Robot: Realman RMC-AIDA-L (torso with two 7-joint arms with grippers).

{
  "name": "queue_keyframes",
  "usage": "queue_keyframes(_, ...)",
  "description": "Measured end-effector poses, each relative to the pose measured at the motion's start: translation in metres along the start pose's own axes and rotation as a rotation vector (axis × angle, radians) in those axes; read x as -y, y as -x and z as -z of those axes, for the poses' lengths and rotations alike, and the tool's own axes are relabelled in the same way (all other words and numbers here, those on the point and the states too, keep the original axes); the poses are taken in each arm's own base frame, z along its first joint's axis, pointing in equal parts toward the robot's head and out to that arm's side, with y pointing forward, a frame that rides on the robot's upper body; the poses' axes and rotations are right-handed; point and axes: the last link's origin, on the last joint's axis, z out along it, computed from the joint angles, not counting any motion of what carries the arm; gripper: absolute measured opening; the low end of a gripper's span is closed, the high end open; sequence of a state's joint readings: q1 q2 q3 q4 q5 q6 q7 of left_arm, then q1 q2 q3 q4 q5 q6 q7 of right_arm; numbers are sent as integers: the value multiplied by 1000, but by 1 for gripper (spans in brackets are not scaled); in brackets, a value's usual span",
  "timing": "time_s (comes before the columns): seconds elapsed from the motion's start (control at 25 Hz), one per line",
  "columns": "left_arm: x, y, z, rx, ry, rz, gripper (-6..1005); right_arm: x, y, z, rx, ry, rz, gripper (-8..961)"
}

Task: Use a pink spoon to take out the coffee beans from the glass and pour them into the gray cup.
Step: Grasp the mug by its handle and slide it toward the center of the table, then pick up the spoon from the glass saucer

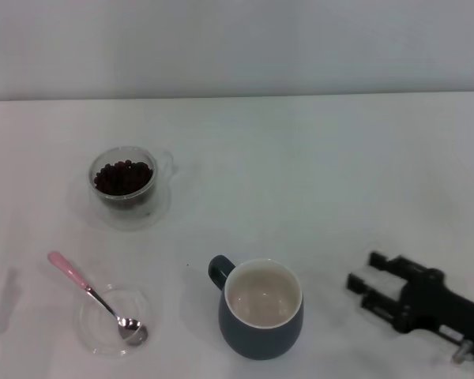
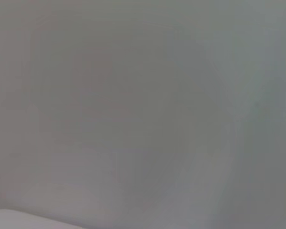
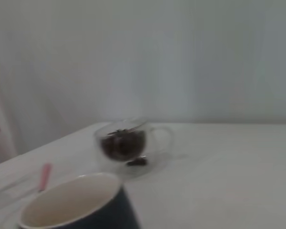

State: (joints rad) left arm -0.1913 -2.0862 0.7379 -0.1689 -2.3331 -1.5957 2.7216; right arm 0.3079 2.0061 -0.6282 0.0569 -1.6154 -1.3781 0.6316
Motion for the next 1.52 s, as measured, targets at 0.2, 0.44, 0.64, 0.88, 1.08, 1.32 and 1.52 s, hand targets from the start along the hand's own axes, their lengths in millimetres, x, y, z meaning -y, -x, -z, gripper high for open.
queue_keyframes(0.2, 2, 0, 6, -1, -9, 138, 887, 21, 11, 16, 106, -158, 14, 626)
queue_keyframes(0.44, 17, 9, 7, 106, -46, 498, 888, 35, 21, 22, 204, -313, 56, 626)
queue_keyframes(0.64, 24, 15, 6, 285, 10, 718, 887, 36, 23, 23, 223, -338, 60, 626)
queue_keyframes(0.88, 18, 14, -9, 454, 139, 735, 887, 37, 24, 21, 225, -336, 62, 626)
queue_keyframes(1.08, 12, 15, -30, 556, 204, 689, 886, 36, 24, 20, 225, -336, 60, 626)
queue_keyframes(1.32, 9, 12, -55, 655, 240, 676, 885, 36, 23, 19, 223, -336, 55, 626)
queue_keyframes(1.52, 8, 10, -62, 667, 258, 647, 886, 35, 22, 20, 221, -338, 51, 626)
